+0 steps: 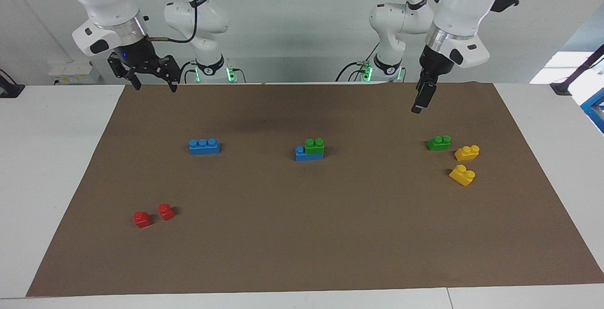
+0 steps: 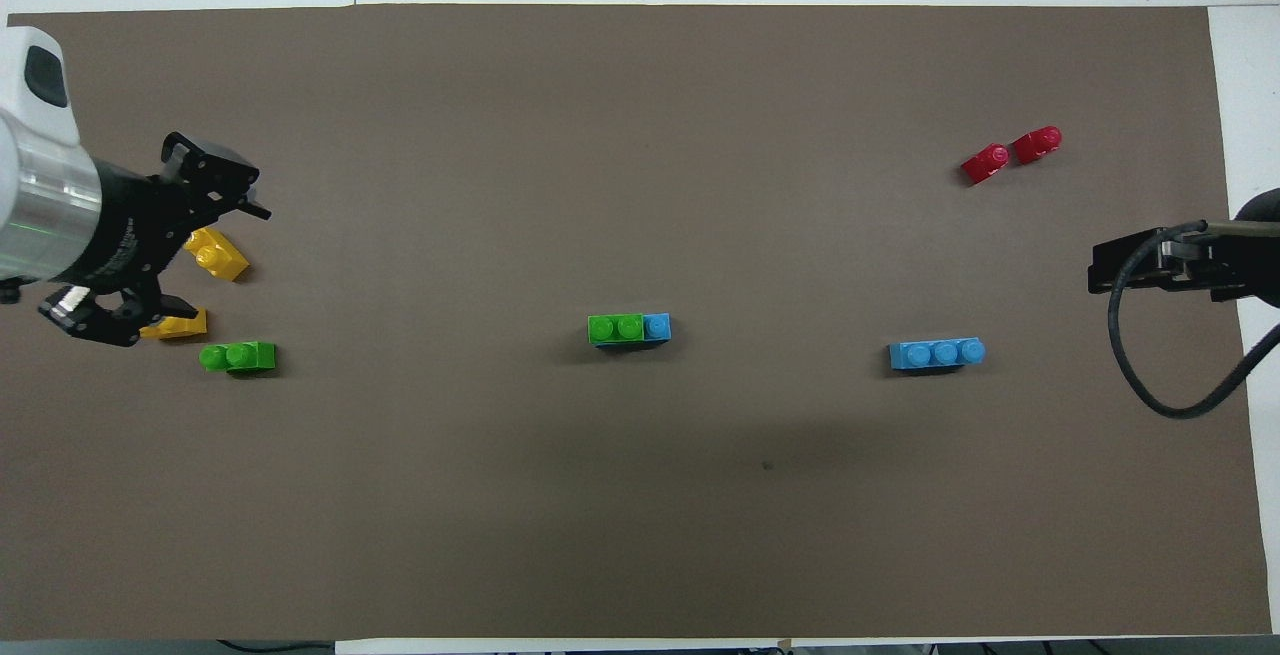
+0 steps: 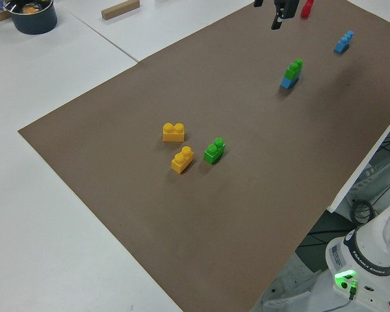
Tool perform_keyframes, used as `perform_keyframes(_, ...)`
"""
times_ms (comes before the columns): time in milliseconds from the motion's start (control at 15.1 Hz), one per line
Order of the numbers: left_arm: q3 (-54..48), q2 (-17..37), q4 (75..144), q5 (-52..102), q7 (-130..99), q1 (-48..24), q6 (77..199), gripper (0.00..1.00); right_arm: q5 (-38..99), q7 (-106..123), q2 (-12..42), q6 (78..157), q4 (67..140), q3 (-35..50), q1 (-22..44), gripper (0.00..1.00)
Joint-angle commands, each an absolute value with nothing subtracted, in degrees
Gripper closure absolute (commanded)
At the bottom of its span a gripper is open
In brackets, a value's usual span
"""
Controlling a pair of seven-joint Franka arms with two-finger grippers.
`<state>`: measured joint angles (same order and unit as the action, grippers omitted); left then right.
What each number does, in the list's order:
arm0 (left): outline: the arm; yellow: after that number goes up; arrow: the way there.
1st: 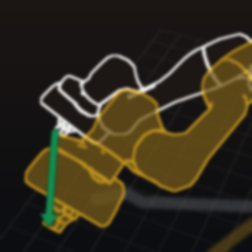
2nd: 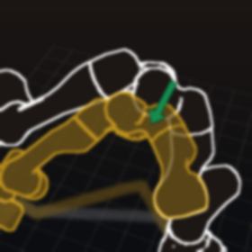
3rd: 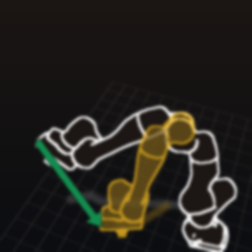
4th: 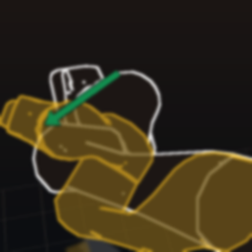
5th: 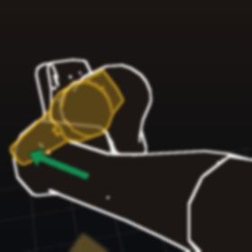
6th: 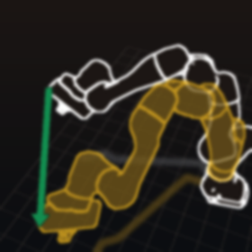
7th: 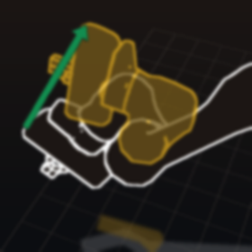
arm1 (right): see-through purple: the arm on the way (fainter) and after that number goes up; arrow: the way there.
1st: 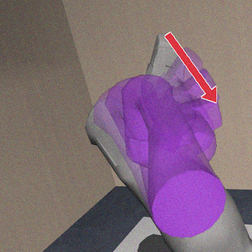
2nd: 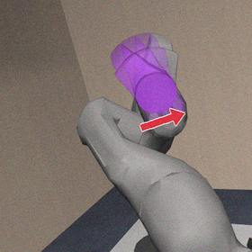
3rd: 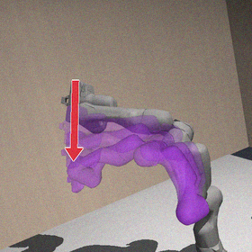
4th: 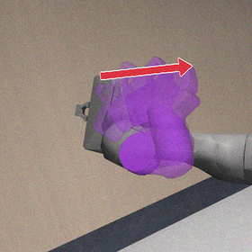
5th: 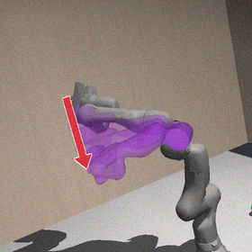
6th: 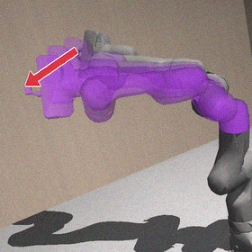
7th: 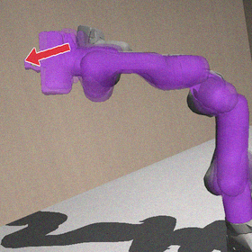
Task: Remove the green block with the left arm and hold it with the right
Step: 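Move the left gripper toward the joined green-blue brick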
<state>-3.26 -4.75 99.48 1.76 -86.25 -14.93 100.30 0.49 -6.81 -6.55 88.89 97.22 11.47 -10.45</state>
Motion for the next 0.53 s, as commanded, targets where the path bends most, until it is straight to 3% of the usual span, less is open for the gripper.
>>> perform_keyframes(0, -2.4, -8.2, 105.5, 2.3, -98.1, -19.1, 104.8, 0.0, 0.5, -5.9, -7.8, 88.5, 98.3, 12.0, -11.6, 0.0)
perform_keyframes(331, -2.5, -6.5, 109.7, 2.3, -113.4, -26.4, 112.2, 0.0, 0.5, -5.8, -7.9, 88.4, 98.2, 12.0, -12.3, 0.0)
perform_keyframes(464, -2.4, -3.4, 109.4, 2.3, -117.0, -29.3, 113.0, 0.0, 0.5, -6.3, -7.9, 88.5, 98.2, 12.0, -12.5, 0.0)
